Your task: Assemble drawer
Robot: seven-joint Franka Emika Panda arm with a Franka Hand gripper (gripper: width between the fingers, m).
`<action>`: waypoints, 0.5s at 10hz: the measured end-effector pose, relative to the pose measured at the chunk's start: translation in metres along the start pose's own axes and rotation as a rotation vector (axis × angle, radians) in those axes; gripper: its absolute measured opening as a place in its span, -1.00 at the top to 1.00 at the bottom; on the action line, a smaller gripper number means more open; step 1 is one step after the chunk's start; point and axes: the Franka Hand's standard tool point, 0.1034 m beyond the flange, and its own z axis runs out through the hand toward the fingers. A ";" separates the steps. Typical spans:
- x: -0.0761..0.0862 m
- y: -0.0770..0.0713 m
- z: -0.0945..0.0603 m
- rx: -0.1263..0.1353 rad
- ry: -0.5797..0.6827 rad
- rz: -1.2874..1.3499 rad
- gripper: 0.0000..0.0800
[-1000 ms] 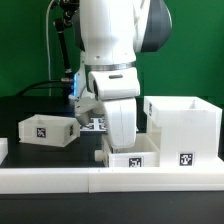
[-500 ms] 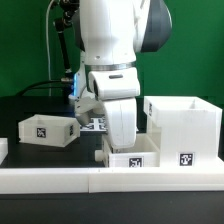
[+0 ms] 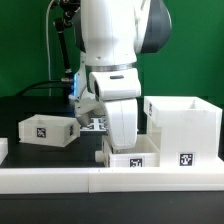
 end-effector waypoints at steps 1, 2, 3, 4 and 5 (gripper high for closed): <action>0.003 0.001 0.001 -0.008 -0.002 -0.003 0.90; 0.009 0.001 0.002 -0.017 -0.003 -0.019 0.90; 0.005 0.000 0.003 -0.021 -0.002 -0.017 0.90; -0.002 -0.001 0.003 -0.019 -0.002 -0.004 0.90; -0.001 -0.001 0.003 -0.019 -0.003 -0.002 0.90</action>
Offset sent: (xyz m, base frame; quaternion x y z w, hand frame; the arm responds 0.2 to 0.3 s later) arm -0.0102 -0.0143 -0.0032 0.0191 0.0365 0.0280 0.9988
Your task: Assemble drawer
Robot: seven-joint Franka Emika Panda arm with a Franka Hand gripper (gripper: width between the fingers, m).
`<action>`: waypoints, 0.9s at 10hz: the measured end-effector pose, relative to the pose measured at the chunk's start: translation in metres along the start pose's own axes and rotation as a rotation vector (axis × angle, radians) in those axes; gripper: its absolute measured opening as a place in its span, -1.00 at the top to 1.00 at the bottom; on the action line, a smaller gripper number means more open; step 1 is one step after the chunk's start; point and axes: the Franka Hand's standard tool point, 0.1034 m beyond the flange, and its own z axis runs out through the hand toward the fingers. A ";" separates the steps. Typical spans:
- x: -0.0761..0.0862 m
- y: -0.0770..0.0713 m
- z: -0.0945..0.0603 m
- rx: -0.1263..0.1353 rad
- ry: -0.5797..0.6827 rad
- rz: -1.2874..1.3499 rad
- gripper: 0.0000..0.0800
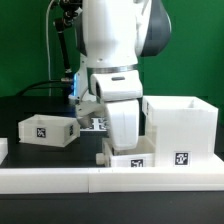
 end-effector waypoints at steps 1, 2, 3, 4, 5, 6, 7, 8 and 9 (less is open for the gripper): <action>0.000 0.000 0.000 0.000 0.000 0.000 0.90; 0.000 0.000 0.000 0.000 0.000 0.000 0.90; 0.004 0.001 0.000 0.000 0.000 -0.003 0.90; 0.008 0.002 0.000 -0.001 0.000 -0.008 0.90; 0.009 0.002 0.000 -0.001 0.000 0.009 0.90; 0.012 0.002 0.001 -0.001 0.000 0.030 0.90; 0.013 0.002 0.001 -0.001 0.000 0.046 0.90; 0.016 0.002 0.001 -0.004 0.001 0.061 0.90; 0.018 0.002 0.001 -0.005 -0.001 0.070 0.90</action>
Offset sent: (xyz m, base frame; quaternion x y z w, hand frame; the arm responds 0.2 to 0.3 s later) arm 0.0085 0.0187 0.0006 -0.0022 -0.0055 -0.0212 0.9998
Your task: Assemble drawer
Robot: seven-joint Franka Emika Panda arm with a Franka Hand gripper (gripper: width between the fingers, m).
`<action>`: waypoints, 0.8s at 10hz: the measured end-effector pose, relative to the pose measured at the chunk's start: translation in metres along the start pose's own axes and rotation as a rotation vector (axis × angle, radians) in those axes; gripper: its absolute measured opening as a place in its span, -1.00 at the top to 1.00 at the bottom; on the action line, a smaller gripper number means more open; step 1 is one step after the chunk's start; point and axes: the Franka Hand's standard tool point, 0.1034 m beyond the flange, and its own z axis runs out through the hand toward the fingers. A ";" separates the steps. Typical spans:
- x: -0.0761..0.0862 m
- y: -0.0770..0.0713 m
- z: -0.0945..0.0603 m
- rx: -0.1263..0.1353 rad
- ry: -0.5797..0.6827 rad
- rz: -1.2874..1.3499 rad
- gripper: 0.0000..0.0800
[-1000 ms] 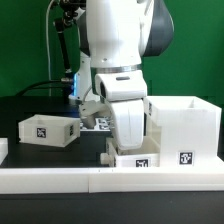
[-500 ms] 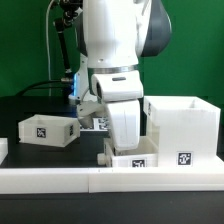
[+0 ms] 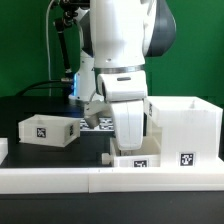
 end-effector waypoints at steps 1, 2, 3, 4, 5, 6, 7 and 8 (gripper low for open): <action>0.000 0.000 0.000 -0.006 -0.007 -0.005 0.90; 0.000 0.000 0.000 -0.004 -0.017 -0.006 0.90; -0.002 0.001 -0.001 0.003 -0.026 -0.008 0.90; -0.004 0.001 -0.001 0.003 -0.026 -0.003 0.90; -0.004 0.001 -0.001 0.002 -0.026 -0.003 0.90; -0.004 0.001 -0.001 0.002 -0.026 -0.003 0.90; -0.004 0.001 -0.001 0.002 -0.026 -0.003 0.90; -0.003 0.001 -0.001 0.000 -0.026 -0.014 0.90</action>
Offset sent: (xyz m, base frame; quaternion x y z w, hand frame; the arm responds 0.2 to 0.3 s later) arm -0.0018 -0.0130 -0.0007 0.0201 -0.0119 0.0084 0.9997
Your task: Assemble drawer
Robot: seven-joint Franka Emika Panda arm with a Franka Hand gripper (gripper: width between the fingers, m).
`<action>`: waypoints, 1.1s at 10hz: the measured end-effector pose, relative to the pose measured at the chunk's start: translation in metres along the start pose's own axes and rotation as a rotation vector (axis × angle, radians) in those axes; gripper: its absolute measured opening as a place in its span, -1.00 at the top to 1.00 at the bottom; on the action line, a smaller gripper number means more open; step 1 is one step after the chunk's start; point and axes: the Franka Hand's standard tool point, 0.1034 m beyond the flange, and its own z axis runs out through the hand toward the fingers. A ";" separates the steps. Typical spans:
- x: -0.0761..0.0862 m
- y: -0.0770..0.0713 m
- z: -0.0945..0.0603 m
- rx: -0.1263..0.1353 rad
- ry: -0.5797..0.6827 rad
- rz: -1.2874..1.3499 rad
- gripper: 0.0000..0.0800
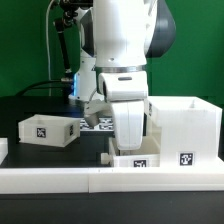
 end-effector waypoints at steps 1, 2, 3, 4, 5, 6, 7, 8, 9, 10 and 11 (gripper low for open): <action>0.000 0.000 0.000 0.000 0.000 -0.003 0.90; 0.000 0.000 0.000 0.001 -0.002 -0.013 0.90; -0.001 0.001 0.000 0.000 -0.005 -0.023 0.90; -0.001 0.001 0.000 0.000 -0.007 -0.026 0.90; -0.001 0.001 0.000 0.000 -0.009 -0.026 0.90; 0.001 0.000 0.000 0.005 -0.019 -0.026 0.90; 0.001 0.001 0.000 0.020 -0.046 -0.029 0.90; 0.000 0.001 0.000 0.033 -0.055 -0.021 0.90; -0.002 0.001 0.000 0.034 -0.055 -0.017 0.90; -0.003 0.001 0.000 0.034 -0.055 -0.015 0.90; -0.002 0.001 0.000 0.034 -0.055 -0.016 0.90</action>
Offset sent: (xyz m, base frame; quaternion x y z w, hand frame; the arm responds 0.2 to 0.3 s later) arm 0.0102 0.0099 -0.0018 -0.0211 -0.0304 -0.0905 0.9952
